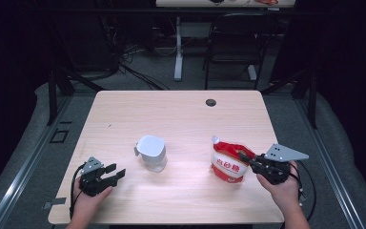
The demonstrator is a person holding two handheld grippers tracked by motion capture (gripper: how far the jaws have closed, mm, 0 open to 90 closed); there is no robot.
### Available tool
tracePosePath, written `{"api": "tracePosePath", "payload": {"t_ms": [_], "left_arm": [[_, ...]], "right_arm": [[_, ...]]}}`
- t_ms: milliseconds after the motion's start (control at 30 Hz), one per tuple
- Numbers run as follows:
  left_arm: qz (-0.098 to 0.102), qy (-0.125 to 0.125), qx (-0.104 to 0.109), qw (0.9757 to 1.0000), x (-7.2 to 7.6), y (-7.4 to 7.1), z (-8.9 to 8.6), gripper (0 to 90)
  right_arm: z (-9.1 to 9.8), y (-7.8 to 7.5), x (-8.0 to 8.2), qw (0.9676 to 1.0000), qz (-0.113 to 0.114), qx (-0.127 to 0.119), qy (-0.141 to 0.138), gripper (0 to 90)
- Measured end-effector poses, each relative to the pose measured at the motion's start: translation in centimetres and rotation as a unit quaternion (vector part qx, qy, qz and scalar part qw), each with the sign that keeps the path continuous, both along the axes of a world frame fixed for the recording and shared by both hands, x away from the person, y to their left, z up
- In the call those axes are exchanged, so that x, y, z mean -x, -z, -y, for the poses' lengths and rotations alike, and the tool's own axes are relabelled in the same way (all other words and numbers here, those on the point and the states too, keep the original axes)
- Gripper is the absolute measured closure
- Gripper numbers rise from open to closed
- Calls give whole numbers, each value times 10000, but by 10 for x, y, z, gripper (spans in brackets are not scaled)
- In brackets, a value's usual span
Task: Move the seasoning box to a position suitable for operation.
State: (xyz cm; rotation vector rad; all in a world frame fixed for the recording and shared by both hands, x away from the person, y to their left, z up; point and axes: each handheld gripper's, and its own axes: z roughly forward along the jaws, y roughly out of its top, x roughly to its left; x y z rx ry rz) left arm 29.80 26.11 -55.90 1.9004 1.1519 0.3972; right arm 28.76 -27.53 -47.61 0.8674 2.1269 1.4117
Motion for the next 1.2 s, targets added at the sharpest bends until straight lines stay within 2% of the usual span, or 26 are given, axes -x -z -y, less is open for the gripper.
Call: {"api": "tracePosePath", "payload": {"t_ms": [200, 267, 300, 467, 500, 600, 633, 667, 700, 733, 767, 833, 1067, 1200], "left_arm": [[8, 45, -95, 9999, 0, -1, 1, 504], [9, 47, -92, 9999, 0, -1, 1, 505], [-4, 61, -85, 9999, 0, -1, 0, 505], [16, 63, -62, 10000, 0, -1, 0, 505], [4, 51, -67, 10000, 0, -1, 1, 504], [11, 50, -66, 10000, 0, -1, 1, 505], [13, 43, -59, 10000, 1, -1, 1, 505], [13, 43, -59, 10000, 1, -1, 1, 505], [11, 46, -61, 10000, 1, -1, 1, 505], [11, 46, -61, 10000, 1, -1, 1, 505], [9, 46, -64, 10000, 0, -1, 1, 505], [2, 49, -60, 10000, 0, -1, 1, 505], [-7, 76, -65, 10000, 0, 0, 1, 504], [46, 104, -59, 9999, 1, -1, 3, 504]], "right_arm": [[-2, 1, 1, 9998, 98, 74, 124, 900], [-3, 1, 1, 9996, 154, 104, 231, 900], [-4, 2, 0, 9990, 196, 92, 380, 900], [-3, 2, 0, 9979, 250, 151, 575, 900], [-3, 2, -1, 9969, 284, 174, 712, 900], [-3, 2, -1, 9959, 305, 169, 836, 900], [-2, 2, -2, 9945, 304, 163, 994, 900], [-2, 2, -2, 9945, 304, 163, 994, 900], [-1, 3, -2, 9928, 321, 126, 1149, 900], [-1, 3, -2, 9928, 321, 126, 1149, 900], [1, 2, -1, 9912, 334, 136, 1275, 900], [1, 1, 1, 9899, 338, 171, 1364, 900], [4, 3, 5, 9900, 240, -62, 1392, 894], [12, 4, 5, 9889, 141, -248, 1456, 827]]}}
